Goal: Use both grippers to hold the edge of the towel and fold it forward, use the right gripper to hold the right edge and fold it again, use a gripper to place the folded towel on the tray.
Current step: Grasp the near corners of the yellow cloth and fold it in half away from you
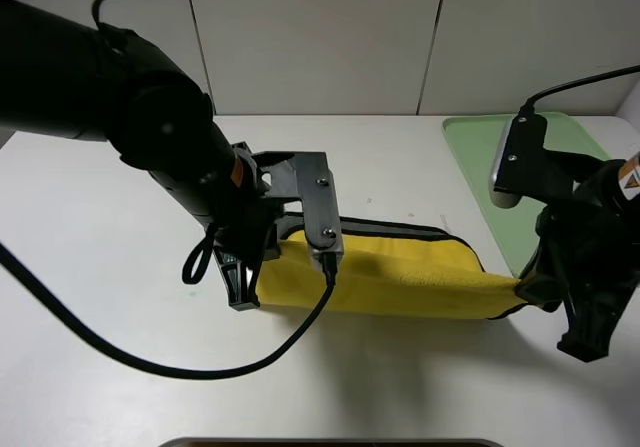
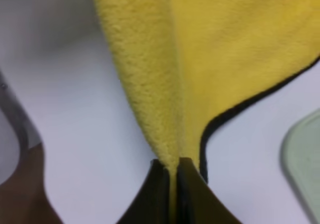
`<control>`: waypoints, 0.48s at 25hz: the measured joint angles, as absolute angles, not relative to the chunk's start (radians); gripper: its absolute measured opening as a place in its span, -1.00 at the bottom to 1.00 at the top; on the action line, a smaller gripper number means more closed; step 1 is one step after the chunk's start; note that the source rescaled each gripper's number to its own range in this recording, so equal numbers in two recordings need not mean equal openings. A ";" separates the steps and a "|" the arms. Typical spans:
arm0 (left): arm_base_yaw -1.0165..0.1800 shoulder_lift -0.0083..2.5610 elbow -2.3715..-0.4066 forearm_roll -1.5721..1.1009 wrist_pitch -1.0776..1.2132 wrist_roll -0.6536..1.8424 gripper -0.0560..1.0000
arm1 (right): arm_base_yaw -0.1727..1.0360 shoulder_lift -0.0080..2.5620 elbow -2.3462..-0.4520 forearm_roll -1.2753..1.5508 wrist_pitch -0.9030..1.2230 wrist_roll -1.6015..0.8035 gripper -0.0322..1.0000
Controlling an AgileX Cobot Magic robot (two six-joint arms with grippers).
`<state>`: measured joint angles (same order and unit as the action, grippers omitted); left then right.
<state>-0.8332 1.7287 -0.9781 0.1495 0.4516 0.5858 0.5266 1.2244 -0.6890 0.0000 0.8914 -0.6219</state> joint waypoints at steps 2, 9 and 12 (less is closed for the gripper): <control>-0.833 1.749 -0.979 0.154 0.436 0.585 -0.89 | 0.527 1.260 -0.711 -0.023 0.891 -0.608 -0.94; -0.796 1.761 -0.981 0.167 0.344 0.567 -0.89 | 0.527 1.353 -0.747 -0.080 0.856 -0.575 -0.94; -0.759 1.761 -0.981 0.170 0.296 0.557 -0.89 | 0.527 1.373 -0.749 -0.100 0.822 -0.557 -0.94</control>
